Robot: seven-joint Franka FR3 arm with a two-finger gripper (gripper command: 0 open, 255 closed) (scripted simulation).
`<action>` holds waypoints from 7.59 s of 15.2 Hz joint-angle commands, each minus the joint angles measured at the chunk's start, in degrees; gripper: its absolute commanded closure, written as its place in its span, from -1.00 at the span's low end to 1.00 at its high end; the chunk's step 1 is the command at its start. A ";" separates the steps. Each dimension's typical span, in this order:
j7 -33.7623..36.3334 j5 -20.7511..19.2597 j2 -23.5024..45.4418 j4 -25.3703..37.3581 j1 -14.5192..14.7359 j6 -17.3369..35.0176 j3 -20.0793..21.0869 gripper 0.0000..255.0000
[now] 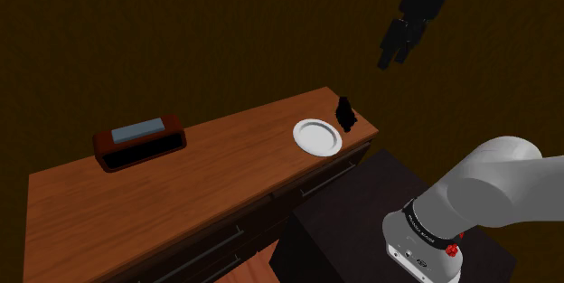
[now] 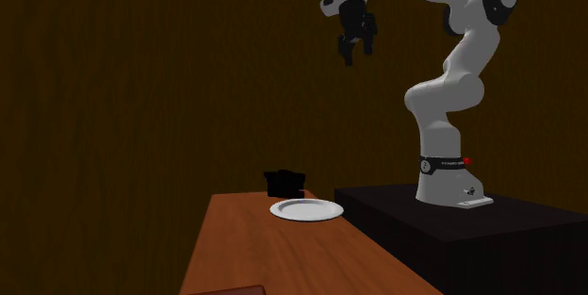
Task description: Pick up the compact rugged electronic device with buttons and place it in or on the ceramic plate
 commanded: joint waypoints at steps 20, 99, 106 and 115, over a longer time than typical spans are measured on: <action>8.41 -7.16 25.76 -9.69 -8.93 37.99 -2.31 -1.00; 45.85 -44.43 65.29 9.97 6.89 45.85 -11.73 1.00; 43.21 -43.22 60.68 9.58 7.04 42.14 -11.48 1.00; 47.13 -41.21 54.47 5.56 11.30 36.77 -8.36 1.00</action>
